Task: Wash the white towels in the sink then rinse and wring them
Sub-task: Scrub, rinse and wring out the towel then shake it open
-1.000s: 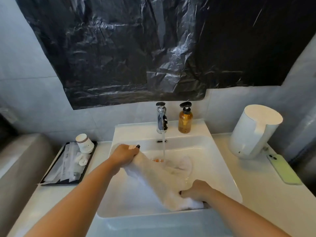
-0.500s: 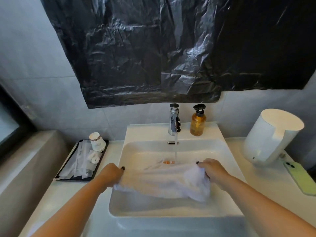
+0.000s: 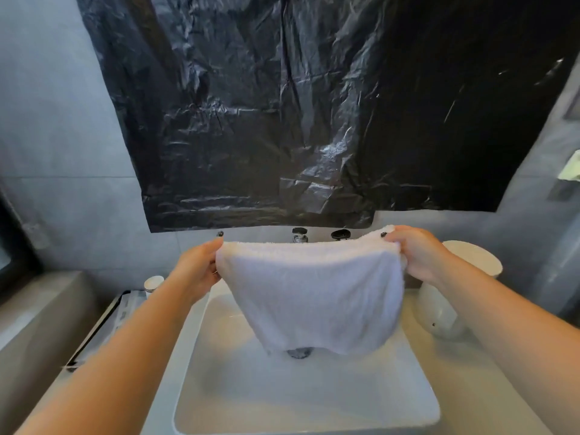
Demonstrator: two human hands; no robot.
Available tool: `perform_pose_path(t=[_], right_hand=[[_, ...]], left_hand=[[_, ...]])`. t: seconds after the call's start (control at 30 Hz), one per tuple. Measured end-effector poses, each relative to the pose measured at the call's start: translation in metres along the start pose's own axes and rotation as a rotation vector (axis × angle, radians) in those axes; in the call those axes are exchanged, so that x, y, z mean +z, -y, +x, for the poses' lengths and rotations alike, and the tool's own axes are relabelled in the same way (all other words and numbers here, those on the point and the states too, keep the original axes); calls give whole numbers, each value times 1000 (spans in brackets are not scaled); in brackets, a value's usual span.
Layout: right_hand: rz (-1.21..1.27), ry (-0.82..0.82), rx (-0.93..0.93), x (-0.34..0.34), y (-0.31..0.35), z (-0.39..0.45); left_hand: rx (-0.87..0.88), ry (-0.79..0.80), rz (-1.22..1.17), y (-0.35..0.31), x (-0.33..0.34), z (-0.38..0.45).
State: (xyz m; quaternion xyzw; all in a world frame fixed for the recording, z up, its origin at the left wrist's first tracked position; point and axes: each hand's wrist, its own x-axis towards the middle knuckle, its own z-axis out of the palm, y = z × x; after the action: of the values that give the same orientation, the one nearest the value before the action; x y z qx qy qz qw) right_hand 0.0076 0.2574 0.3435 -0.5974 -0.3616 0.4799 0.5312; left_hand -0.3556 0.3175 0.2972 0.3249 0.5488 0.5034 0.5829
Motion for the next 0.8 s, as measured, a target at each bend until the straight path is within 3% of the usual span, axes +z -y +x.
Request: perform_pose_path(t=[0.07,0.17,0.27,0.4,0.5,0.6,0.8], right_hand=[[3,-24,-50,-4,2,0],[114,-70,-98,-3,4,0],[134,-99,-121,1,5,0],[-199,-180,-179,4,7,-2],[-371,-158,-229,-2,8,-4],[-439,-139,-243,-14,7,-3],[-565,-183,-176,-24,-4,8]], left_hand=[[6,-37,60,-5,10,2],[-43,-215,74,-8,15,7],[-124,-253,21,-6,5,10],[-31,-166,89,-6,-3,-6],[151,-22,413,-10,-7,-22],[370,3,859,-15,-6,-25],[637,-11,1232,-30,-1,0]])
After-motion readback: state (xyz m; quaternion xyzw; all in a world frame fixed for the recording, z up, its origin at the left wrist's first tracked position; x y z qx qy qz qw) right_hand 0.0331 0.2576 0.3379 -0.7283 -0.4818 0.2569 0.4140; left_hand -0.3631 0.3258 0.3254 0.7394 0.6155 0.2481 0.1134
